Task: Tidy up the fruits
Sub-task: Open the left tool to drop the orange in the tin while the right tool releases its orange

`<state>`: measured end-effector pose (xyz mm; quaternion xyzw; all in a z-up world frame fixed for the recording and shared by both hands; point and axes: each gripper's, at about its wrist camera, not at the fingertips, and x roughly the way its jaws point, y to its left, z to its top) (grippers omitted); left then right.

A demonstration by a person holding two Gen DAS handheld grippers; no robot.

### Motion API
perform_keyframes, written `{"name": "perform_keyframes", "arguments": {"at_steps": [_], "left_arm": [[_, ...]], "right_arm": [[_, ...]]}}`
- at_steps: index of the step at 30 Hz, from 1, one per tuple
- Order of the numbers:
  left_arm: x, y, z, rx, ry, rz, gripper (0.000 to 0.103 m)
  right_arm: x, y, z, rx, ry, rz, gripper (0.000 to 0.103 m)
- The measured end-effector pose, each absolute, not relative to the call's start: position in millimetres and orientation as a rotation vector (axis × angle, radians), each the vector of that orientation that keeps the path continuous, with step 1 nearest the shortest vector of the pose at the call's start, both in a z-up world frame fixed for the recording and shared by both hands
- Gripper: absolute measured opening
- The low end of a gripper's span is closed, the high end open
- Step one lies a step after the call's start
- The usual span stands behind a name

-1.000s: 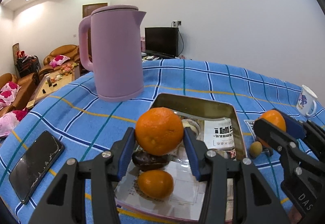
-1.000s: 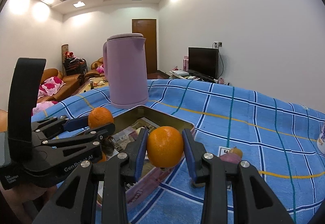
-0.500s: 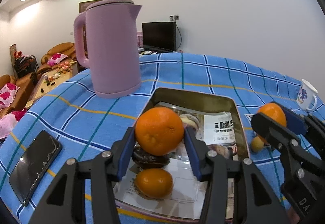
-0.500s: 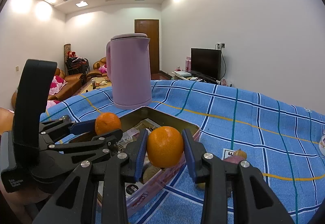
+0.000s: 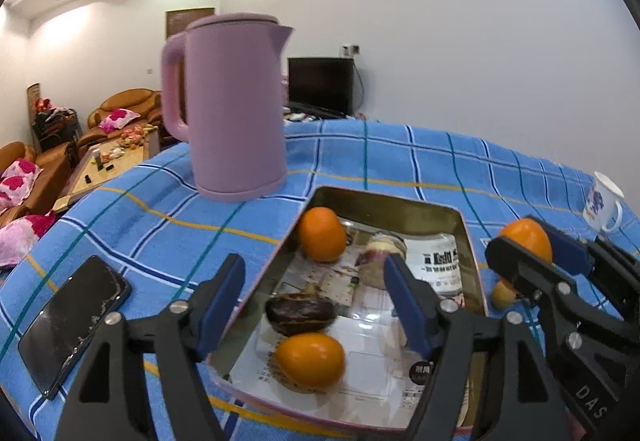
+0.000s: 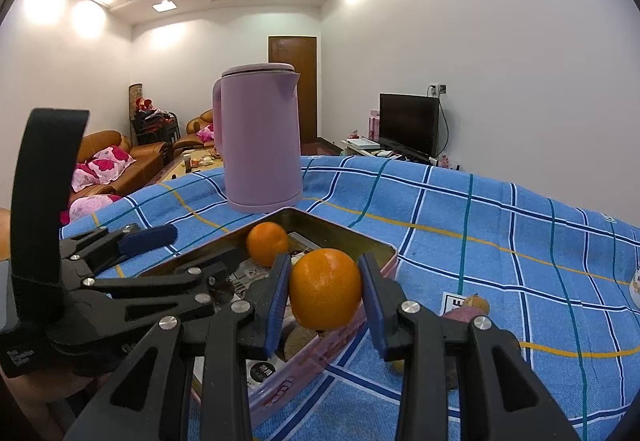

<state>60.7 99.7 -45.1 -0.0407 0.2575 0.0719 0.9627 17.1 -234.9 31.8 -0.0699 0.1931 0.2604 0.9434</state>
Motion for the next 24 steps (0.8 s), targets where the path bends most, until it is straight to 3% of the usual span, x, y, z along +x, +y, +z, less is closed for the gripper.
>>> {"name": "perform_keyframes", "arguments": {"at_steps": [6,11,17,21,24], "left_arm": [[40,114,-38,-0.147,0.422,0.262,0.091],[36,128,-38,-0.205,0.410,0.300,0.092],[32,128,-38,-0.183,0.392,0.306,0.101],[33,126,-37,-0.183,0.397,0.308,0.101],[32,124,-37,-0.168,0.391,0.311,0.102]], "right_arm": [[16,-229,31,-0.166,0.396,0.596,0.037],[17,-218,27,-0.200,0.426,0.663,0.037],[15,-204,22,-0.270,0.445,0.694,0.038],[16,-206,22,-0.261,0.444,0.678,0.059],[15,-215,25,-0.229,0.419,0.647,0.059]]}}
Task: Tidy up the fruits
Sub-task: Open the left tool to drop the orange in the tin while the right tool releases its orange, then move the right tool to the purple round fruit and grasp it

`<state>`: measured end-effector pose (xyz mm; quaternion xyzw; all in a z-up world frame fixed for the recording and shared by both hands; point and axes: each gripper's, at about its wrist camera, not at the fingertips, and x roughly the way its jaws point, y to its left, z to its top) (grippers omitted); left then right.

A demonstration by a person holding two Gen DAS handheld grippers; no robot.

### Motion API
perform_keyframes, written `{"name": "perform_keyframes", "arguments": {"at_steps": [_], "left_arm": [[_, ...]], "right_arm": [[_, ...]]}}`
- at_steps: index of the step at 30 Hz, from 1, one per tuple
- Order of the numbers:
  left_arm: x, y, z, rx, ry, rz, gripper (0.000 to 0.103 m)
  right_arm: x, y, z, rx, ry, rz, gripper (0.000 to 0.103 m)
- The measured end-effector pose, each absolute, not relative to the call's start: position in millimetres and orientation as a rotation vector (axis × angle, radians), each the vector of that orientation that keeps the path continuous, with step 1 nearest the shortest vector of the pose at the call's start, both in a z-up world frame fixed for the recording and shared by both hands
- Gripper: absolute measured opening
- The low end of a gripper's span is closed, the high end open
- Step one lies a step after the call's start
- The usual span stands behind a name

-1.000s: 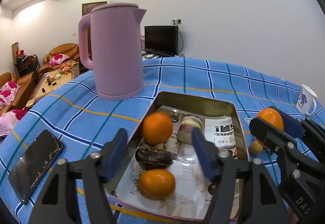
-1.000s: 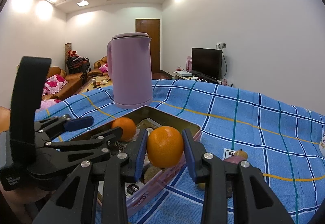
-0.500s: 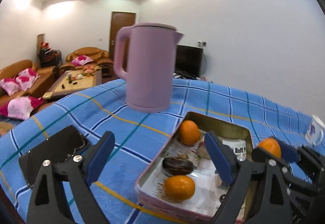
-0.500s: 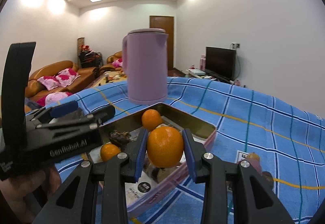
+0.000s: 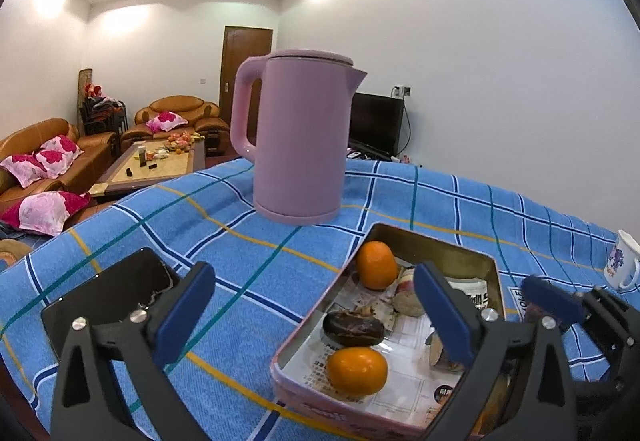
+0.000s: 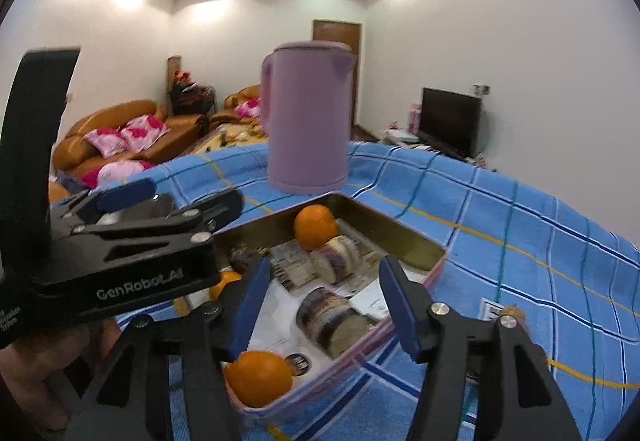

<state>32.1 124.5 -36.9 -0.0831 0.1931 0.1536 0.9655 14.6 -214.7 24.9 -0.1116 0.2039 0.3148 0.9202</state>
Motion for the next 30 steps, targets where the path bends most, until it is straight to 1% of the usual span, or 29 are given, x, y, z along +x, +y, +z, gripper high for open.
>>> {"name": "perform_keyframes", "arguments": {"at_steps": [6,16,22,24,30], "left_arm": [[35,111,-37,-0.142,0.398,0.275,0.102],[41,51,-30,-0.062,0.401,0.142,0.102],[49,13,-27,0.010,0.408,0.074,0.102],[50,8,-28,0.011,0.413,0.059,0.101],[56,-2,-32,0.049,0.436,0.048,0.101]], "right_arm": [[15,-253,33,-0.158,0.391,0.525,0.059],[46,-352,43,-0.059,0.468,0.233,0.059],[63,-362,23,-0.050,0.587,0.240,0.059],[63,-362,21,-0.046,0.601,0.252,0.059],[80,-364,5,-0.045,0.729,0.261,0.059]]}}
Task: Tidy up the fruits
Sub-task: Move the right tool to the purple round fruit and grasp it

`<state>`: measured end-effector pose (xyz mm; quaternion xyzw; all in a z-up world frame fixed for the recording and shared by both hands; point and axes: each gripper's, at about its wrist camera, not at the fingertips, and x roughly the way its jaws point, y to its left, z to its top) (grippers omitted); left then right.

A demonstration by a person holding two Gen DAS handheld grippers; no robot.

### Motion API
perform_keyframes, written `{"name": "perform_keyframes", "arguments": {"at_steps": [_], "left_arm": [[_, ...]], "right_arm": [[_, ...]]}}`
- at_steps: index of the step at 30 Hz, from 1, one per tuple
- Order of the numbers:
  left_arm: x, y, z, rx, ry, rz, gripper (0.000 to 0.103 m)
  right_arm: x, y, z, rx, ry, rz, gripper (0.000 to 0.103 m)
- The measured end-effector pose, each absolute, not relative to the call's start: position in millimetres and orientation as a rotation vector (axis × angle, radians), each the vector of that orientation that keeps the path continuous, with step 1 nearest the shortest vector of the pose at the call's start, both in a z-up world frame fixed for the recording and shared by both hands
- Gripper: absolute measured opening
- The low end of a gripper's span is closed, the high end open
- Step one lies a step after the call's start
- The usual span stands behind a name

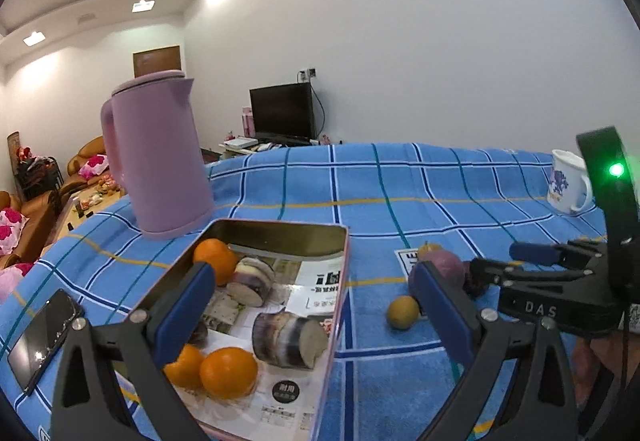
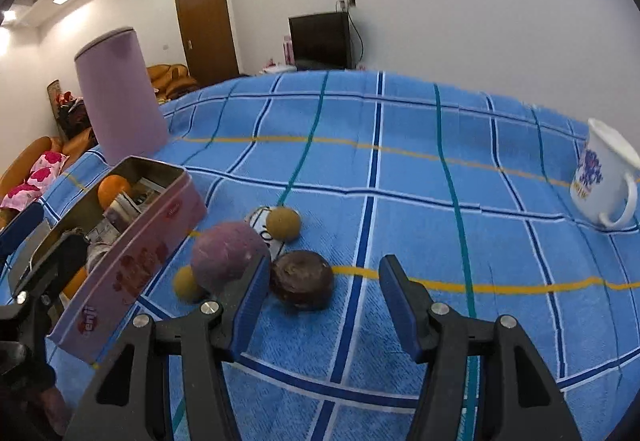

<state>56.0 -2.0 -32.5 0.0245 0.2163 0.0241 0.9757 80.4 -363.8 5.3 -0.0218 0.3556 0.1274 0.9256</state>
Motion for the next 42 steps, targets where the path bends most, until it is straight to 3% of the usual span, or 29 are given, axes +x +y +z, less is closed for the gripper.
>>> {"name": "perform_keyframes", "arguments": {"at_steps": [19,27,42], "left_arm": [[66,17,-36,0.031,0.468,0.057,0.101],[68,34,-36,-0.007,0.466,0.085,0.101],[64,36,-36,-0.027,0.468,0.046,0.101]], "right_arm": [[97,-363,-8,0.045,0.833,0.371,0.053],[74,-342,15,0.004,0.652,0.407,0.053],[96,-307,2,-0.034,0.760,0.474,0.053]]}}
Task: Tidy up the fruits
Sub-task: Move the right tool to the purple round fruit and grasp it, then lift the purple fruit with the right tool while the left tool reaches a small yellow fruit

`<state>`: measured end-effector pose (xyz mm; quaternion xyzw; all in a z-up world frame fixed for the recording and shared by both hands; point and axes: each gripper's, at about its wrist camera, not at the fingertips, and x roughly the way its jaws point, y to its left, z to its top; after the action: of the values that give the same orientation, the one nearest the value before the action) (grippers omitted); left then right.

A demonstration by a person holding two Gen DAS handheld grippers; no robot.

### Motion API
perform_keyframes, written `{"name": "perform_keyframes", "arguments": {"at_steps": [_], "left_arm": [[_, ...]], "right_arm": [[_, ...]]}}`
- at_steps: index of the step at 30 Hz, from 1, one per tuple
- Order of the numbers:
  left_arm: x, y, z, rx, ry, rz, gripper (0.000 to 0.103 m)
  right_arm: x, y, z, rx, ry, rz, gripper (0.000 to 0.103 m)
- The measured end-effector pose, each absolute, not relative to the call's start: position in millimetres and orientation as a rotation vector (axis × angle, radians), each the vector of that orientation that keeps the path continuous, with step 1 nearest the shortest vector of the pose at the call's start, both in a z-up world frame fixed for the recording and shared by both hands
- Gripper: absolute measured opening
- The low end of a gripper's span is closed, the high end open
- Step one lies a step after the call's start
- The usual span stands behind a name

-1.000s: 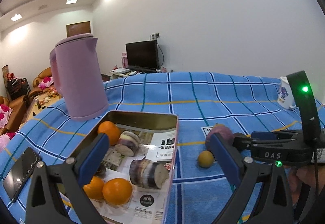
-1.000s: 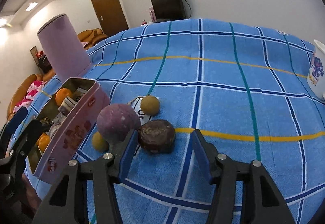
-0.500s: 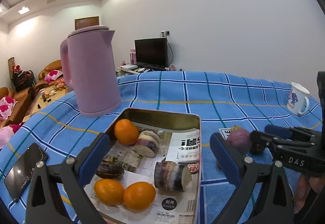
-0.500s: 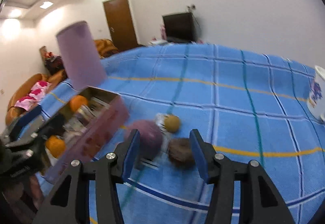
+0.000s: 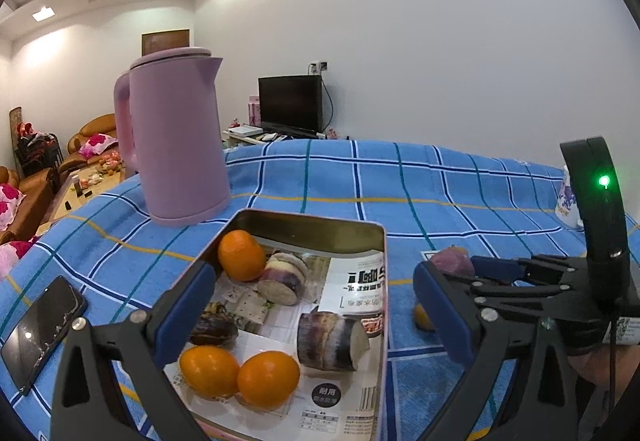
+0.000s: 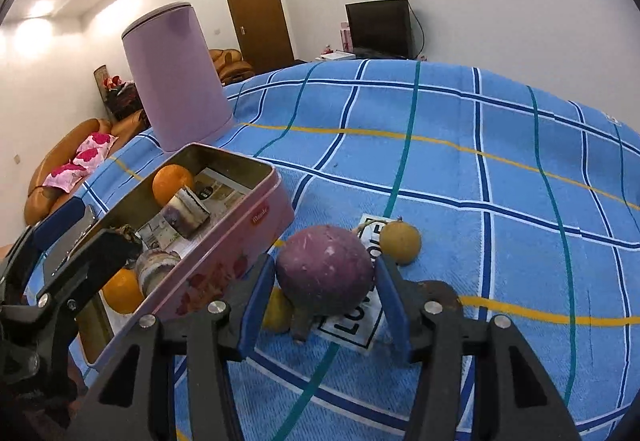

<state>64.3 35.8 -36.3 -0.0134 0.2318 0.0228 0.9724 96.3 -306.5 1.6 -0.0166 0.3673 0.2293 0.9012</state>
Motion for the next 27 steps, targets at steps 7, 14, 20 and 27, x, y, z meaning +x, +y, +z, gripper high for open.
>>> {"name": "perform_keyframes", "arguments": {"at_steps": [7,14,20,27], "left_arm": [[62,20,-34,0.006,0.469,-0.012,0.100],[66,-21,-37,0.092,0.507,-0.124,0.080],[91,-53,-53,0.142,0.640,-0.217,0.056],[112,-64,-64,0.150,0.742,-0.241,0.055]], "right_arm": [[78,-319,13,0.005,0.653,0.456,0.052],[46,-358,30,0.028,0.533,0.324,0.052],[37,-382,32,0.029,0.507,0.268,0.052],[32,-384,31,0.031,0.487,0.284,0.052]]}}
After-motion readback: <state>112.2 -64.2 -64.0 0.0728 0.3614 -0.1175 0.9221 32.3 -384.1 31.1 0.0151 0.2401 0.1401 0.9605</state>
